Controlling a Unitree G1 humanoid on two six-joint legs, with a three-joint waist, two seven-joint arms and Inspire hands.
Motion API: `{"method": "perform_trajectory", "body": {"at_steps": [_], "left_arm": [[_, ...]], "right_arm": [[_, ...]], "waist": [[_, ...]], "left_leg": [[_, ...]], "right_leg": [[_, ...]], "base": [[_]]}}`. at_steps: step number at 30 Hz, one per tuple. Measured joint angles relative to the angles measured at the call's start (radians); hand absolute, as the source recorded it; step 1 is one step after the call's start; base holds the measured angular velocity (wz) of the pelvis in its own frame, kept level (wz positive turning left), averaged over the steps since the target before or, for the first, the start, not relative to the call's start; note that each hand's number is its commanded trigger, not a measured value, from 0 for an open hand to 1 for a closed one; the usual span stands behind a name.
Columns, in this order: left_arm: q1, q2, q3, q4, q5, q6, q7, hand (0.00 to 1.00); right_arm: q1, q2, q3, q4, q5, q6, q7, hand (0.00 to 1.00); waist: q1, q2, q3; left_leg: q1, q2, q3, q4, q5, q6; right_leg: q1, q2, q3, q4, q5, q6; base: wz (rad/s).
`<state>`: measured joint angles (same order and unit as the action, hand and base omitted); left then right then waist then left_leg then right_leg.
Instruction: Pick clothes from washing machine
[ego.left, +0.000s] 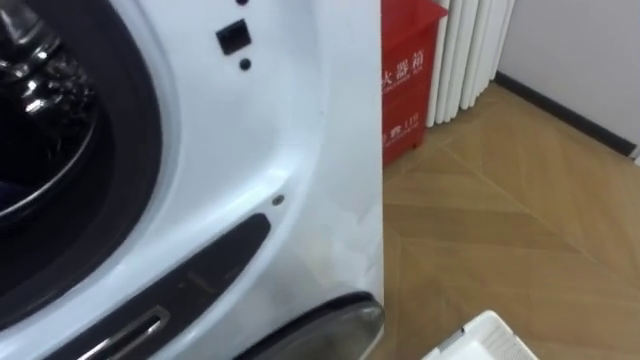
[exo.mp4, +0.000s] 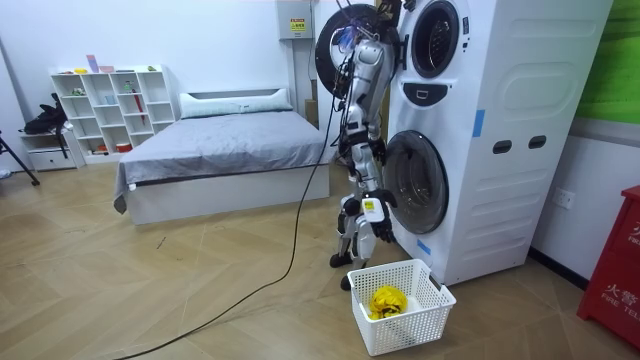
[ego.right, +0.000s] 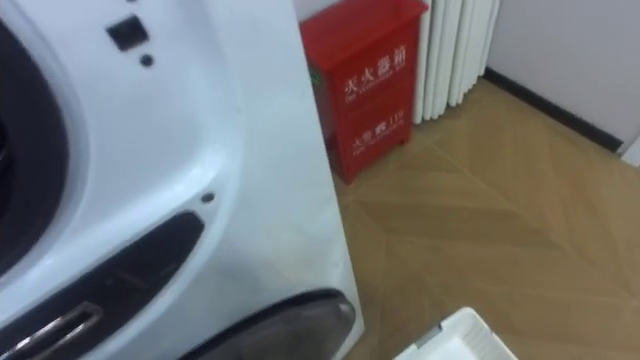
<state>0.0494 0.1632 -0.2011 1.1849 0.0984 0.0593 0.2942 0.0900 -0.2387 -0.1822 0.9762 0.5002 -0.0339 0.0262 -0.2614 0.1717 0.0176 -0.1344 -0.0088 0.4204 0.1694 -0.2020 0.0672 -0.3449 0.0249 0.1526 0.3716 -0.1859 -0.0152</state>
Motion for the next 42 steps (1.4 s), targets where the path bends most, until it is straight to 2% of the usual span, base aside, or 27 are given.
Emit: {"method": "perform_trajectory", "body": {"at_steps": [3, 5, 8, 9, 13, 15, 18, 21, 24, 27, 29, 33, 35, 36, 37, 42], "left_arm": [[0.012, 0.002, 0.004, -0.012, -0.002, 0.000, 0.002, 0.00], [0.036, 0.002, 0.004, -0.029, -0.008, -0.004, 0.008, 0.00], [0.055, 0.003, 0.017, -0.034, -0.008, -0.019, 0.009, 0.00], [0.066, 0.002, 0.033, -0.034, -0.011, -0.021, 0.009, 0.00], [0.107, -0.002, 0.093, -0.091, -0.018, -0.016, 0.009, 0.00], [0.120, -0.010, 0.122, -0.096, -0.017, -0.014, 0.009, 0.00], [0.117, -0.028, 0.144, -0.082, -0.017, -0.014, 0.009, 0.00], [0.123, -0.045, 0.156, -0.074, -0.017, -0.014, 0.006, 0.00], [0.140, -0.049, 0.200, -0.073, -0.016, -0.015, 0.001, 0.00], [0.150, -0.048, 0.240, -0.066, -0.017, -0.015, 0.000, 0.00], [0.153, -0.047, 0.240, -0.067, -0.017, -0.015, 0.000, 0.00], [0.160, -0.047, 0.256, -0.066, -0.009, -0.015, -0.004, 0.00], [0.156, -0.045, 0.258, -0.068, -0.007, -0.015, -0.005, 0.00], [0.155, -0.045, 0.258, -0.068, -0.007, -0.014, -0.005, 0.00], [0.155, -0.045, 0.258, -0.068, -0.006, -0.012, -0.006, 0.00], [0.156, -0.045, 0.258, -0.069, -0.006, 0.005, -0.016, 0.00]], "right_arm": [[0.024, 0.000, -0.016, 0.019, 0.042, 0.001, 0.006, 0.00], [0.024, -0.002, -0.048, 0.061, 0.087, 0.003, 0.008, 0.00], [0.043, 0.001, -0.118, 0.119, 0.157, 0.010, 0.009, 0.00], [0.055, 0.001, -0.130, 0.125, 0.211, 0.015, 0.005, 0.00], [0.091, 0.011, -0.208, 0.171, 0.381, 0.039, -0.001, 0.00], [0.086, 0.017, -0.226, 0.214, 0.430, 0.052, -0.003, 0.00], [0.098, 0.066, -0.230, 0.238, 0.473, 0.058, -0.003, 0.00], [0.087, 0.098, -0.185, 0.272, 0.460, 0.073, 0.002, 0.00], [0.085, 0.118, -0.147, 0.292, 0.405, 0.080, 0.033, 0.00], [0.065, 0.119, -0.093, 0.321, 0.310, 0.086, 0.058, 0.00], [0.062, 0.117, -0.056, 0.319, 0.247, 0.089, 0.065, 0.00], [0.035, 0.119, 0.028, 0.306, 0.106, 0.090, 0.084, 0.00], [0.019, 0.119, 0.080, 0.304, 0.055, 0.090, 0.084, 0.00], [0.006, 0.118, 0.114, 0.305, 0.025, 0.091, 0.083, 0.00], [0.001, 0.118, 0.135, 0.303, 0.003, 0.091, 0.084, 0.00], [-0.011, 0.117, 0.182, 0.303, -0.043, 0.090, 0.082, 0.00]], "waist": [[-0.003, -0.018, -0.0010], [-0.002, -0.032, 0.0028], [-0.005, -0.055, -0.0041], [-0.002, -0.066, -0.0122], [-0.003, -0.109, -0.0258], [0.003, -0.126, -0.0253], [0.021, -0.150, -0.0275], [0.053, -0.161, -0.0271], [0.077, -0.167, -0.0277], [0.110, -0.176, -0.0196], [0.129, -0.179, -0.0146], [0.164, -0.190, -0.0102], [0.187, -0.194, -0.0111], [0.196, -0.201, -0.0070], [0.208, -0.203, -0.0079], [0.226, -0.210, -0.0038]], "left_leg": [[0.029, -0.003, -0.021, -0.002, 0.000, 0.000], [0.051, -0.001, -0.029, -0.005, 0.000, 0.000], [0.091, -0.001, -0.051, -0.012, -0.001, -0.001], [0.101, -0.002, -0.060, -0.015, -0.001, -0.002], [0.139, -0.004, -0.105, -0.019, -0.001, -0.002], [0.167, -0.002, -0.126, -0.025, -0.003, -0.006], [0.186, -0.002, -0.161, -0.027, -0.004, -0.007], [0.192, -0.003, -0.180, -0.029, -0.004, -0.007], [0.201, -0.005, -0.208, -0.035, -0.005, -0.008], [0.205, -0.005, -0.221, -0.035, -0.006, -0.009], [0.210, -0.004, -0.230, -0.035, -0.007, -0.011], [0.210, -0.004, -0.247, -0.033, -0.008, -0.014], [0.212, -0.004, -0.258, -0.033, -0.008, -0.014], [0.218, -0.004, -0.260, -0.033, -0.008, -0.014], [0.222, -0.004, -0.262, -0.033, -0.009, -0.014], [0.233, -0.002, -0.286, -0.031, -0.013, -0.021]], "right_leg": [[0.034, -0.006, -0.017, 0.003, -0.011, -0.003], [0.064, -0.007, -0.026, -0.012, -0.012, -0.003], [0.118, -0.010, -0.045, -0.032, -0.015, -0.005], [0.130, -0.012, -0.054, -0.033, -0.019, -0.006], [0.191, -0.023, -0.099, -0.056, -0.026, -0.008], [0.237, -0.023, -0.122, -0.084, -0.026, -0.008], [0.283, -0.027, -0.156, -0.116, -0.018, -0.008], [0.307, -0.024, -0.174, -0.143, -0.010, -0.006], [0.336, -0.026, -0.198, -0.169, -0.008, -0.005], [0.351, -0.024, -0.200, -0.186, -0.007, -0.006], [0.362, -0.024, -0.202, -0.193, -0.006, -0.005], [0.380, -0.027, -0.220, -0.205, -0.007, -0.006], [0.384, -0.025, -0.230, -0.207, -0.007, -0.006], [0.395, -0.024, -0.233, -0.215, -0.007, -0.006], [0.404, -0.024, -0.236, -0.221, -0.006, -0.007], [0.427, -0.024, -0.251, -0.223, -0.006, -0.007]], "base": [[0.19], [0.16], [0.21], [0.21], [0.29], [0.32], [0.31], [0.21], [0.26], [0.14], [0.11], [0.12], [0.11], [0.07], [0.07], [0.13]]}}
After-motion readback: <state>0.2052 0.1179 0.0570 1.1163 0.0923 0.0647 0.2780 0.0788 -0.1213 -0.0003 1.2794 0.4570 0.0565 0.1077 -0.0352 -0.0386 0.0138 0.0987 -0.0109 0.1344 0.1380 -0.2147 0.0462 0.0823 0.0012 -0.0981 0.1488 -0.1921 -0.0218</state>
